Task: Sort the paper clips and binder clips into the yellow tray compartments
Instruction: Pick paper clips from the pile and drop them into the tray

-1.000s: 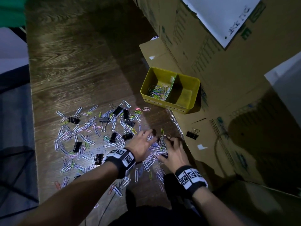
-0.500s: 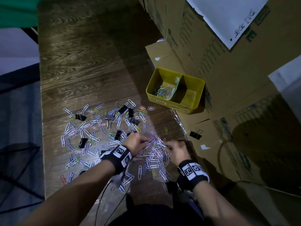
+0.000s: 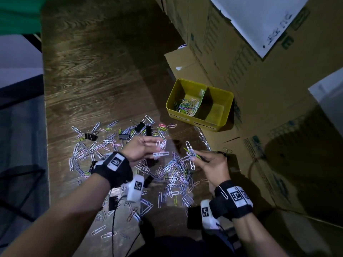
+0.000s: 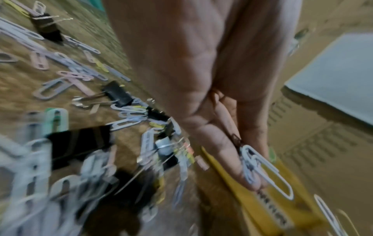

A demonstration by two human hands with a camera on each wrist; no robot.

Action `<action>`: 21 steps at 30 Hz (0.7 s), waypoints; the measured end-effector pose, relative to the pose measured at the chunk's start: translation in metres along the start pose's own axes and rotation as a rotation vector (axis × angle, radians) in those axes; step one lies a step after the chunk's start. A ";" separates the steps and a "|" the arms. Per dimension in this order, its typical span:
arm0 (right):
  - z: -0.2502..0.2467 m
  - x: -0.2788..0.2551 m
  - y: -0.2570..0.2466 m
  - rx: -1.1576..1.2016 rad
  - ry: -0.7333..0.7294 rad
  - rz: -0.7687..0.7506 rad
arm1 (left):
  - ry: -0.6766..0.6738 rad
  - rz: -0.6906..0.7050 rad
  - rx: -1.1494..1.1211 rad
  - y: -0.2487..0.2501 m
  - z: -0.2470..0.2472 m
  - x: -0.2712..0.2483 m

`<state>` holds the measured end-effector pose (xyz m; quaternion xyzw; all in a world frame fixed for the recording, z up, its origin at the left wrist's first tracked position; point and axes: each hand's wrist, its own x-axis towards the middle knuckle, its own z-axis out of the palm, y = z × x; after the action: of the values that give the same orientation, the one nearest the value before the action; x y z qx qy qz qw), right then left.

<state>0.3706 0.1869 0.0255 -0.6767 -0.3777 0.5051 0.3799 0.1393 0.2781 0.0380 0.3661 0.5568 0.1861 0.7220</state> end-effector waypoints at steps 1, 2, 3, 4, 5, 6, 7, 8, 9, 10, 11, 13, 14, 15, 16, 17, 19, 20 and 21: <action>-0.001 0.001 -0.006 0.040 0.014 -0.003 | -0.012 0.030 -0.037 0.014 0.003 0.002; -0.003 0.002 -0.012 0.072 0.032 -0.009 | -0.022 0.061 -0.065 0.027 0.005 0.006; -0.005 0.003 -0.019 0.107 0.054 -0.017 | -0.034 0.092 -0.089 0.042 0.008 0.011; -0.006 0.006 -0.025 0.137 0.073 -0.032 | -0.043 0.123 -0.113 0.057 0.011 0.018; -0.007 0.008 -0.033 0.159 0.086 -0.054 | -0.046 0.152 -0.134 0.072 0.015 0.025; -0.009 0.011 -0.041 0.161 0.097 -0.078 | -0.036 0.174 -0.149 0.086 0.019 0.034; -0.009 0.013 -0.050 0.164 0.102 -0.106 | -0.012 0.188 -0.150 0.100 0.024 0.044; -0.010 0.017 -0.058 0.167 0.106 -0.138 | 0.022 0.197 -0.136 0.111 0.029 0.055; -0.012 0.021 -0.067 0.178 0.101 -0.175 | 0.054 0.212 -0.096 0.120 0.036 0.065; -0.013 0.025 -0.075 0.176 0.101 -0.211 | 0.087 0.223 -0.044 0.126 0.042 0.078; -0.013 0.030 -0.084 0.173 0.101 -0.244 | 0.118 0.227 0.035 0.129 0.047 0.090; -0.014 0.045 -0.098 0.173 0.119 -0.278 | 0.157 0.228 0.241 0.131 0.053 0.112; -0.014 0.051 -0.104 0.181 0.131 -0.279 | 0.150 0.240 0.368 0.130 0.053 0.119; -0.013 0.060 -0.110 0.189 0.136 -0.271 | 0.118 0.254 0.526 0.129 0.053 0.124; -0.014 0.071 -0.114 0.181 0.138 -0.253 | 0.077 0.268 0.673 0.128 0.052 0.129; -0.015 0.082 -0.117 0.159 0.137 -0.227 | 0.052 0.268 0.768 0.127 0.050 0.132; -0.015 0.105 -0.120 0.076 0.140 -0.178 | 0.048 0.294 0.822 0.123 0.046 0.133; -0.015 0.116 -0.120 0.034 0.142 -0.155 | 0.088 0.344 0.790 0.119 0.042 0.131; -0.014 0.126 -0.120 -0.006 0.139 -0.135 | 0.145 0.403 0.717 0.116 0.040 0.124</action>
<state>0.3945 0.3487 0.0864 -0.6842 -0.3967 0.4291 0.4363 0.2316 0.4262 0.0447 0.6820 0.5528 0.1433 0.4569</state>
